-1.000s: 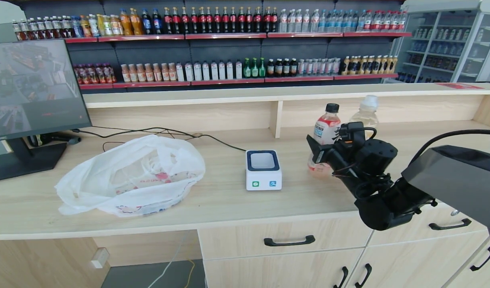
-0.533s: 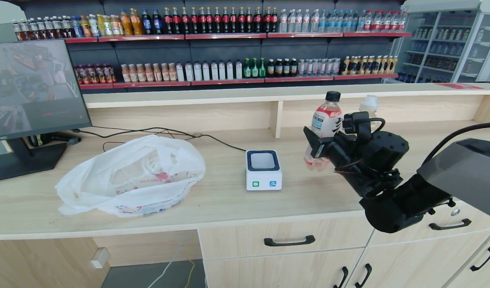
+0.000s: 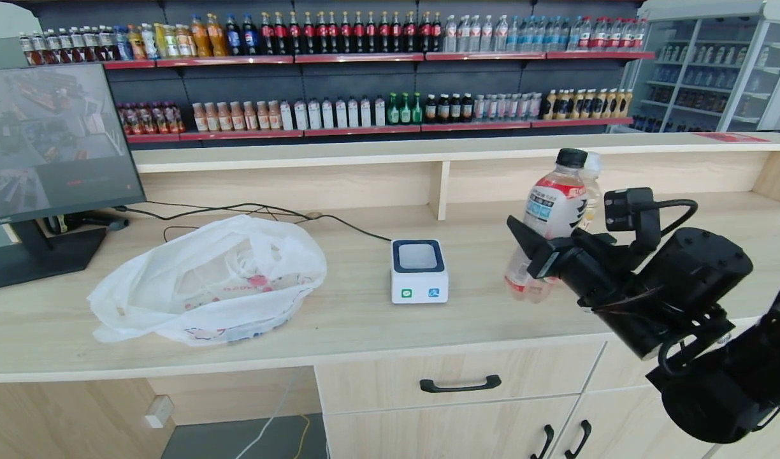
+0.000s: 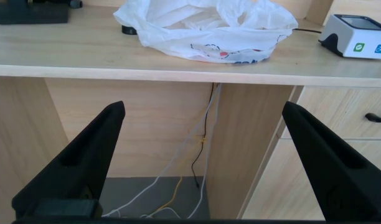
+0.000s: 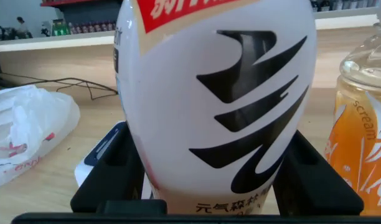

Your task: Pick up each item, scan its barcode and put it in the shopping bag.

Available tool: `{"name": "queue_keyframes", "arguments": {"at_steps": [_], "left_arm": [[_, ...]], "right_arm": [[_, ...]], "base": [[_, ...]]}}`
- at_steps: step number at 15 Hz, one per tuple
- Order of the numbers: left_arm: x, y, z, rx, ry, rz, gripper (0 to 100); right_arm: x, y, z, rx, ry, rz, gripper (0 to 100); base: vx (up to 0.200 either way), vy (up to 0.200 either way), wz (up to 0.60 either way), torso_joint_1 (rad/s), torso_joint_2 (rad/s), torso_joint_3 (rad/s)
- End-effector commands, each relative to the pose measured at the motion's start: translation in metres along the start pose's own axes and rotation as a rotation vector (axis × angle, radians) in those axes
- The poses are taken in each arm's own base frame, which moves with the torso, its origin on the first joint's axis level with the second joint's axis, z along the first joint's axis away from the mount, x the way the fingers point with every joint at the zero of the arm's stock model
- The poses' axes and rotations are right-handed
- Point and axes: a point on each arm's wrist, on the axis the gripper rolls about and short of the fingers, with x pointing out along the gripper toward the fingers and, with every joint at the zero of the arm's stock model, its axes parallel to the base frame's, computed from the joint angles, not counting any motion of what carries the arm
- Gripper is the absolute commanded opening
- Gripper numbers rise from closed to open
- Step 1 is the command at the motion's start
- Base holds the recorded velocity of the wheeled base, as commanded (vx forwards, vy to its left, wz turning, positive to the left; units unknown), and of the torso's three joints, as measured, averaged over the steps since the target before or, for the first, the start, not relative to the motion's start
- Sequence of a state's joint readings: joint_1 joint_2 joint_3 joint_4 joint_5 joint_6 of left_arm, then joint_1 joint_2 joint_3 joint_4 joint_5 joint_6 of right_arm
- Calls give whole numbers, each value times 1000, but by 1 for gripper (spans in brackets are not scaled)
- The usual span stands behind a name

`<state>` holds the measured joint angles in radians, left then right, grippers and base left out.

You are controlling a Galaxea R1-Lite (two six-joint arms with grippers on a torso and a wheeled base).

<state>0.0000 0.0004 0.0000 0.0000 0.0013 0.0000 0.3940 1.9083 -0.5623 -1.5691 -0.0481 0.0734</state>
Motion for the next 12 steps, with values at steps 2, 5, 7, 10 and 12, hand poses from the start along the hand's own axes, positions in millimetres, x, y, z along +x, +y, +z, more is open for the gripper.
{"name": "queue_keyframes", "arguments": {"at_steps": [2, 5, 7, 10, 12], "left_arm": [[0, 0, 0, 0, 0, 0, 100], [0, 0, 0, 0, 0, 0, 100], [0, 0, 0, 0, 0, 0, 100], [0, 0, 0, 0, 0, 0, 100], [0, 0, 0, 0, 0, 0, 100]], "right_arm": [[-50, 22, 26, 19, -4, 85, 0], [-76, 26, 31, 44, 11, 112, 0], [-83, 28, 38, 77, -7, 129, 0], [-97, 28, 44, 93, -16, 137, 0], [-102, 36, 47, 134, -19, 183, 0]], "base": [[0, 0, 0, 0, 0, 0], [0, 0, 0, 0, 0, 0], [0, 0, 0, 0, 0, 0], [0, 0, 0, 0, 0, 0], [0, 0, 0, 0, 0, 0]]}}
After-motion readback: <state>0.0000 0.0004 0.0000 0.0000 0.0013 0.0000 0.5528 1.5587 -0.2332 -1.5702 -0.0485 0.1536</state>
